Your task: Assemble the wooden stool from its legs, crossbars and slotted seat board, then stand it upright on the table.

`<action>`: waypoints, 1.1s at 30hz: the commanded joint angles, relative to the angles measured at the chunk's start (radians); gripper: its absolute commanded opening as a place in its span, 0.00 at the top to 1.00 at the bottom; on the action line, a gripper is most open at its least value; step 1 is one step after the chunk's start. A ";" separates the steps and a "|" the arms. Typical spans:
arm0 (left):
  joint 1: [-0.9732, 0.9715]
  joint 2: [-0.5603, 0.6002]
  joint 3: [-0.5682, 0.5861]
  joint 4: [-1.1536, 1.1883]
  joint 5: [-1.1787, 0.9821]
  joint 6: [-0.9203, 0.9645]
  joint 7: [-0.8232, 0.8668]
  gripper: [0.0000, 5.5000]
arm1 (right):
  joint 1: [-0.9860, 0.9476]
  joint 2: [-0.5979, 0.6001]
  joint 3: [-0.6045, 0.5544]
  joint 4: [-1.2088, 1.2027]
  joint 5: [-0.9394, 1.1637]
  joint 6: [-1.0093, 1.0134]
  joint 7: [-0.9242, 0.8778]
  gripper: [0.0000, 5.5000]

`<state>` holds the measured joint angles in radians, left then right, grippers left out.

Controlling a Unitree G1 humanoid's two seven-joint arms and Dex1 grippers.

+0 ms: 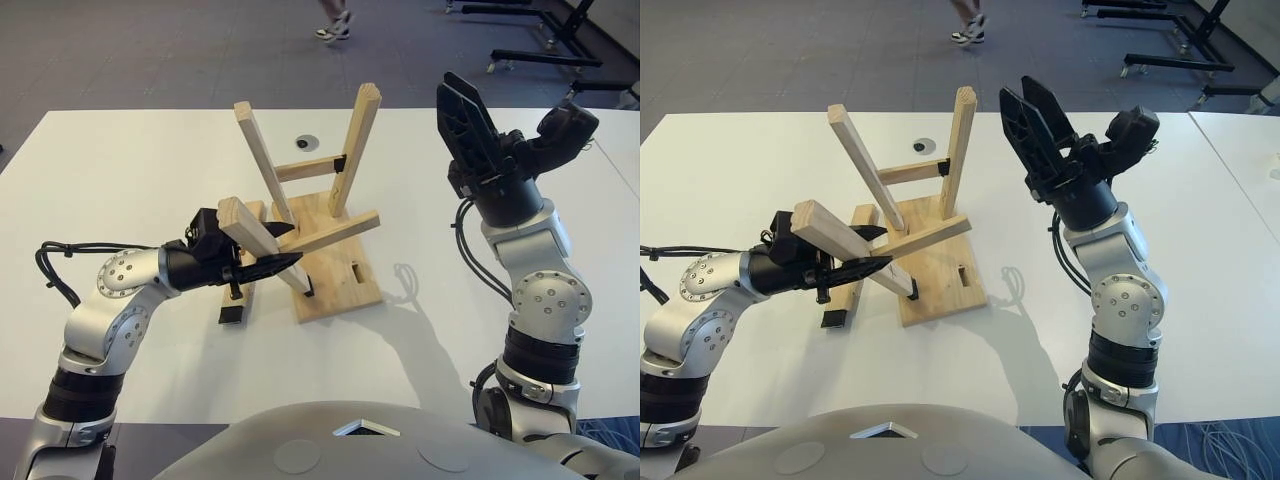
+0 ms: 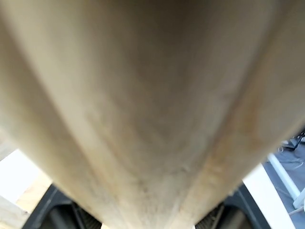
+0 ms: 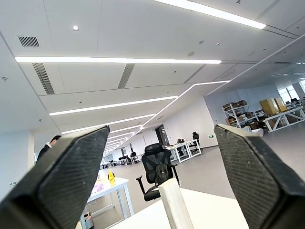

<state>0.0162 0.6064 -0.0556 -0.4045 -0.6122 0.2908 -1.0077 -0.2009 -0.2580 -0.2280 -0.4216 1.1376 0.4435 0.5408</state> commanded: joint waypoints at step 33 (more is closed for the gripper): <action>0.107 0.216 0.197 -0.084 -0.030 0.196 0.019 0.09 | 0.008 -0.041 0.010 -0.003 0.018 0.042 0.003 0.27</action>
<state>0.0945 0.8210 0.0874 -0.5065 -0.6454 0.4987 -1.0032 -0.1940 -0.2893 -0.2027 -0.4129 1.1480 0.4781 0.5467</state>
